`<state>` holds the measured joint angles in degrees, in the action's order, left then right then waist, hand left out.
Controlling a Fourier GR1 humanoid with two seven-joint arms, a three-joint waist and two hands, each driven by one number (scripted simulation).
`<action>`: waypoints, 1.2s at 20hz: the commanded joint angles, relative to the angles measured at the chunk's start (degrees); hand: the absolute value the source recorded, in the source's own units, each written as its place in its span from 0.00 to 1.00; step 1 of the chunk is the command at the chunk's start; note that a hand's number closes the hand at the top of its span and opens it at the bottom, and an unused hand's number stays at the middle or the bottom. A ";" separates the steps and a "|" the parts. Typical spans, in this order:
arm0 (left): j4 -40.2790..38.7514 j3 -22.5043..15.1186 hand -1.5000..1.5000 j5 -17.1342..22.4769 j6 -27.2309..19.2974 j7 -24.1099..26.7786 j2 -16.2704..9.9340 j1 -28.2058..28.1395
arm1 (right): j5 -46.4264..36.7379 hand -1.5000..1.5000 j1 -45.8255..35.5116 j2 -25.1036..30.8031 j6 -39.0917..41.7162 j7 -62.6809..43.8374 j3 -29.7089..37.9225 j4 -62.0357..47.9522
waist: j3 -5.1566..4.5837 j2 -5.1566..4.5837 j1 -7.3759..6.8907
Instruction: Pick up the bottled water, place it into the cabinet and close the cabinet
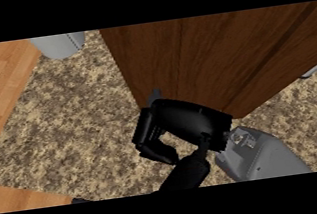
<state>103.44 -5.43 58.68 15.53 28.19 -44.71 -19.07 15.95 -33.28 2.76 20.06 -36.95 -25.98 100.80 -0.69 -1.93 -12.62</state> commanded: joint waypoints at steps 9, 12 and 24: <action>-1.67 1.63 0.00 -0.45 2.02 1.48 0.36 -2.55 | -3.16 1.00 -27.52 -2.74 -16.01 8.21 8.20 -31.87 | 0.41 -0.10 1.65; -2.17 2.15 0.00 0.26 2.24 1.45 0.58 -2.27 | -3.78 1.00 -30.82 -2.75 -21.84 11.51 8.55 -38.40 | 0.40 -0.24 2.38; -2.91 4.18 0.00 0.76 4.95 3.16 0.95 -4.69 | 4.07 0.00 -32.31 -2.76 -33.19 17.48 11.53 -44.91 | 0.54 -0.38 3.77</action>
<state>100.67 -2.04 59.06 19.73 30.89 -43.74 -23.10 19.98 -61.71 -0.09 -7.11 -23.77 -24.40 64.43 -0.65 -0.35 -9.45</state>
